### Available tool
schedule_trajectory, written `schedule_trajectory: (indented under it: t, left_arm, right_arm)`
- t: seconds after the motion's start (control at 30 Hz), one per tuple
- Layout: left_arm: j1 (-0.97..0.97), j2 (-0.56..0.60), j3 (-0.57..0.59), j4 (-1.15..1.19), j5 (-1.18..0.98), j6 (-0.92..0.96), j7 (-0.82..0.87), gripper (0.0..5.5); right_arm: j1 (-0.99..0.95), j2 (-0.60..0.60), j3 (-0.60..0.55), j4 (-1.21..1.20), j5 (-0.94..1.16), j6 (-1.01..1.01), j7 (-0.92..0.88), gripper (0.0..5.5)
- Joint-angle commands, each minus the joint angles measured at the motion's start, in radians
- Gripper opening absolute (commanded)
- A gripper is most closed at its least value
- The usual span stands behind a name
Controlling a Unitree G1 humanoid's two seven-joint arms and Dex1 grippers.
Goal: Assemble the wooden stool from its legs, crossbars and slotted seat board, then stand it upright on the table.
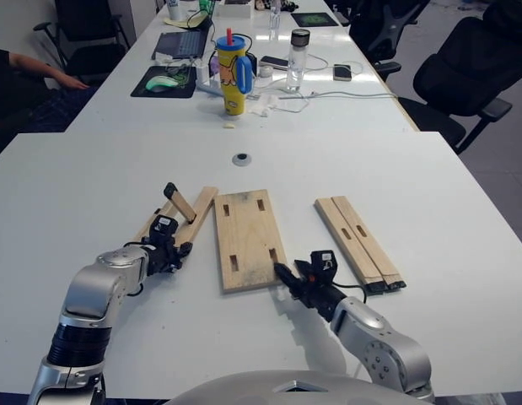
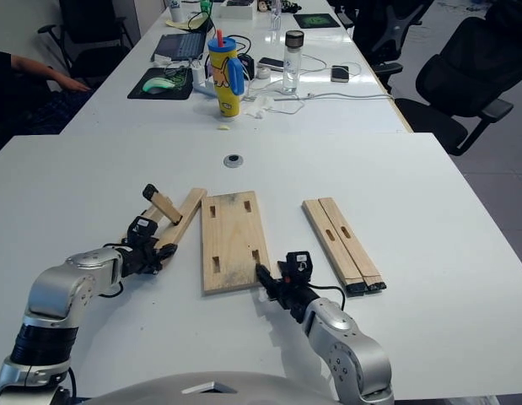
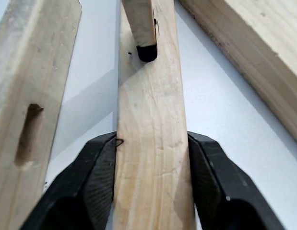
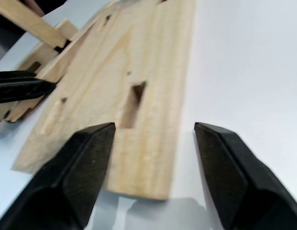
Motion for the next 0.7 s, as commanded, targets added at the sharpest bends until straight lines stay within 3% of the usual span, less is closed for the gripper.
schedule_trajectory:
  t: [0.03,0.13,0.2,0.37,0.57,0.7]
  left_arm:
    - [-0.011,-0.054,0.004,0.04,0.002,0.007,0.02,2.04]
    - [-0.075,-0.123,0.084,0.052,-0.025,-0.089,0.034,2.04]
    - [-0.123,-0.178,0.139,0.04,-0.064,-0.144,0.036,2.04]
    - [-0.264,-0.221,0.245,0.063,-0.223,-0.247,-0.083,2.04]
    - [-0.363,-0.136,0.247,0.151,-0.409,-0.233,-0.374,2.04]
    - [-0.398,-0.056,0.178,0.186,-0.458,-0.181,-0.543,2.04]
  right_arm:
    - [-0.099,-0.037,-0.026,-0.102,-0.011,-0.015,0.0,3.07]
    - [-0.15,-0.037,-0.081,-0.155,0.004,-0.088,0.018,3.07]
    - [-0.171,-0.035,-0.182,-0.132,0.115,-0.079,0.048,3.07]
    - [-0.264,-0.165,-0.358,0.014,0.321,-0.081,0.248,3.81]
    - [-0.484,-0.329,-0.486,0.255,0.658,0.04,0.482,4.75]
    - [-0.591,-0.379,-0.518,0.317,0.833,0.103,0.503,5.38]
